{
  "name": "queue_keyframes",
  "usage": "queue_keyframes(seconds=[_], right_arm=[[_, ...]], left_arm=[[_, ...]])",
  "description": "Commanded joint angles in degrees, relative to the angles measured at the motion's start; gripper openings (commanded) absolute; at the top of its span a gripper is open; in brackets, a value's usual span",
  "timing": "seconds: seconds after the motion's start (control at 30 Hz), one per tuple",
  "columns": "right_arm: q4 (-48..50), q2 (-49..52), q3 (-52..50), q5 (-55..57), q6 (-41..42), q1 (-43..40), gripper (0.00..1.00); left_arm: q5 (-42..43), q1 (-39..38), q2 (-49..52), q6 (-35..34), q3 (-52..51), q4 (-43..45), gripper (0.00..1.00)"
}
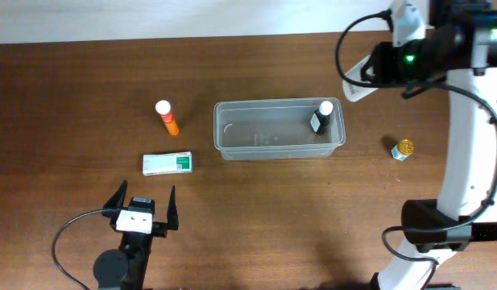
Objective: Pack container
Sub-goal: 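Lift the spray bottle and carry it over the container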
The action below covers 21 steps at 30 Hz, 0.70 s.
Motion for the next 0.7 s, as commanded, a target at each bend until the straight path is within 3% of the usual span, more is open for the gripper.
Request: queue_keyframes(seconds=[0.0, 0.33, 0.67], right_arm=[[0.98, 1.57, -0.76, 5.57, 4.55, 3.3, 0.2], [4.98, 7.06, -6.58, 9.92, 9.79, 8.7, 0.2], [13.7, 8.39, -19.54, 9.9, 11.04, 10.78, 0.19]], left_arm=[[-0.22, 0.35, -0.5, 0.92, -0.44, 0.09, 0.99], [-0.22, 0.35, -0.5, 0.92, -0.44, 0.09, 0.99], [-0.22, 0.35, -0.5, 0.92, -0.44, 0.09, 0.99]])
